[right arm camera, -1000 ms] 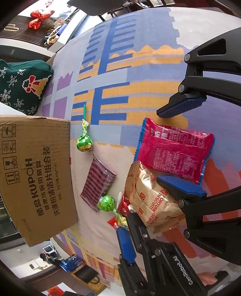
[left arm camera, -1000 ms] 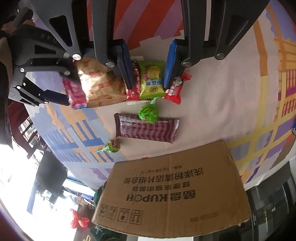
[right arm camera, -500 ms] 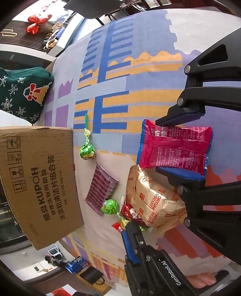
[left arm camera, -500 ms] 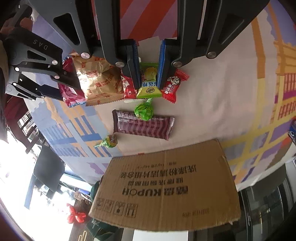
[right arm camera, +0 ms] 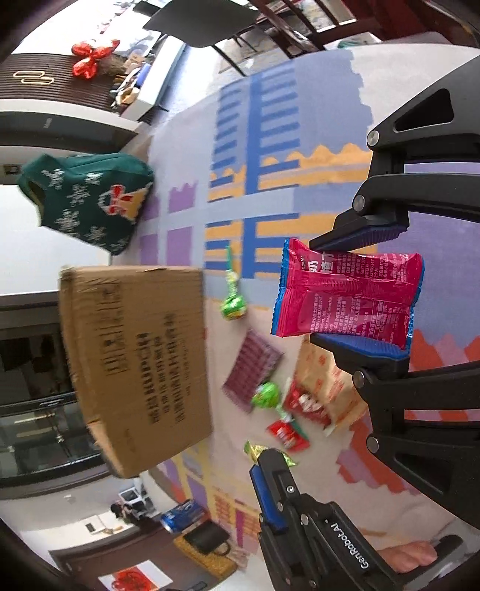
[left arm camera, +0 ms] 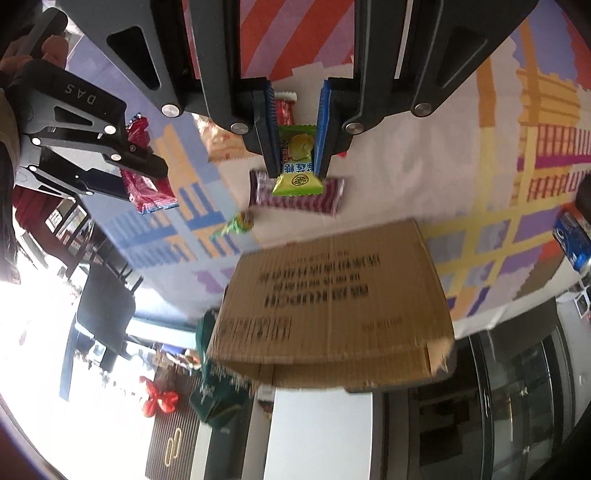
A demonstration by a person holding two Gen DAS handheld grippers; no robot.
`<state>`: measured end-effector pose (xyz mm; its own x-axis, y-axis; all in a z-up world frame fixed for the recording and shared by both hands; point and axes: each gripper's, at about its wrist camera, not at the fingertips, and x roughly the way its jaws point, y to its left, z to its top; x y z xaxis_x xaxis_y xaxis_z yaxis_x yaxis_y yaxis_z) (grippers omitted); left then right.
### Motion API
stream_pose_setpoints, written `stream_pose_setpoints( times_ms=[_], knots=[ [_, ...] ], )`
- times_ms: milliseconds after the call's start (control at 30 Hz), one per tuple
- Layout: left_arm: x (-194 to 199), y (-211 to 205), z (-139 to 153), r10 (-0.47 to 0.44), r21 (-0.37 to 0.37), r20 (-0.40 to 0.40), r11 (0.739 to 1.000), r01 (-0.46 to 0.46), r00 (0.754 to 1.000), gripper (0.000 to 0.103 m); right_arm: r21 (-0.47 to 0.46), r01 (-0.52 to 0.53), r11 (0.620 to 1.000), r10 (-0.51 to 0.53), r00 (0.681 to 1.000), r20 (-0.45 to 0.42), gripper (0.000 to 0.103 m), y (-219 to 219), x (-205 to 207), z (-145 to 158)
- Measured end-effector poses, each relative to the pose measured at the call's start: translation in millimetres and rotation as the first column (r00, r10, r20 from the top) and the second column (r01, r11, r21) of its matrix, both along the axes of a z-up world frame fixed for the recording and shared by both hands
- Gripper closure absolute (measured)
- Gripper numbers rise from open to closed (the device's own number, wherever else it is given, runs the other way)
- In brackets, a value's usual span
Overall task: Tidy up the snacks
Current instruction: 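Carry both packets over the box and open both tools to drop them inside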
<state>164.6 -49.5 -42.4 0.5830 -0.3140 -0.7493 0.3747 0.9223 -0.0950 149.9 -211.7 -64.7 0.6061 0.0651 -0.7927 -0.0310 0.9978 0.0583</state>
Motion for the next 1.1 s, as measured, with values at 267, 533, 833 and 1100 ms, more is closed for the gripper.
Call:
stream_pose_setpoints(
  times_ms=[267,533,833,1100],
  knots=[
    [12,1,35,0.014,-0.032,0.079,0.999,-0.011,0.997,0.084,0.033,-0.036,0.999,0.032,0.995,0.096,0.060,6,9,33],
    [30,5,62,0.035,-0.037,0.142,0.999,-0.030,0.989,0.084,0.066,-0.048,0.997,0.035,0.983,0.182,0.060,11,29,63],
    [57,14,83,0.070,-0.044,0.185,0.997,-0.063,0.980,0.084,0.099,-0.061,0.993,0.034,0.967,0.252,0.060,17,59,92],
    [80,17,96,0.087,-0.037,0.209,0.996,-0.081,0.974,0.084,0.082,-0.081,0.993,0.055,0.958,0.280,0.060,22,86,110]
  ],
)
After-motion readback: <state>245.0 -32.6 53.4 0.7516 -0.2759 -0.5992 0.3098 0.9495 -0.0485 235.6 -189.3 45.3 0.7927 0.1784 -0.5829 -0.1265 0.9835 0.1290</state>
